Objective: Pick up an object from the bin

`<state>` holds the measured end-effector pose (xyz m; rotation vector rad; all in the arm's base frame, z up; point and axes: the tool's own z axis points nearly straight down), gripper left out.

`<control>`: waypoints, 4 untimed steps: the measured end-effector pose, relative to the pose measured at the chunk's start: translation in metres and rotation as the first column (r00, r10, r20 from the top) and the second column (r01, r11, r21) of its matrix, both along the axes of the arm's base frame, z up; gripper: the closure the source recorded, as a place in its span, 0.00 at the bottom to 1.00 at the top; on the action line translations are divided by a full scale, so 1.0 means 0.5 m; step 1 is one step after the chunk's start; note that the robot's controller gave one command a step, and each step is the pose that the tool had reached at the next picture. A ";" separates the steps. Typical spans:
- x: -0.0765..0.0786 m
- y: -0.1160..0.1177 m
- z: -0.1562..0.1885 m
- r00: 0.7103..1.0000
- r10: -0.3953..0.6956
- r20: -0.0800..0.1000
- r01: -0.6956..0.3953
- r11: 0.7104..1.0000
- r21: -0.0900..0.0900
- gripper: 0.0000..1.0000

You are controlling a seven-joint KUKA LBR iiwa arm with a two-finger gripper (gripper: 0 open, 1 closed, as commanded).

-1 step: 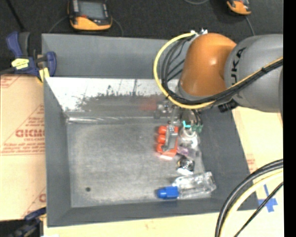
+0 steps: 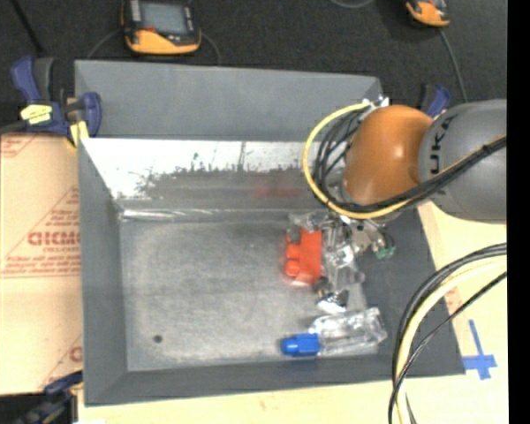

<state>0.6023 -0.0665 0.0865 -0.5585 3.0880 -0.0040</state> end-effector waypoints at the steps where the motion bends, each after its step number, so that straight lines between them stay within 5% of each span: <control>1: 0.004 0.003 0.007 1.000 -0.001 0.004 0.001 1.000 0.002 1.00; 2: 0.040 -0.021 -0.004 0.998 -0.055 0.019 0.055 0.998 0.012 1.00; 3: 0.112 -0.046 -0.011 0.905 0.425 0.011 -0.425 0.905 0.002 1.00; 4: 0.065 -0.062 0.280 0.916 0.402 0.007 -0.402 0.916 -0.006 1.00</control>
Offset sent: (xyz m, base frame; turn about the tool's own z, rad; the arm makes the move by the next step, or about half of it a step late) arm 0.0000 0.0000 0.0000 0.0000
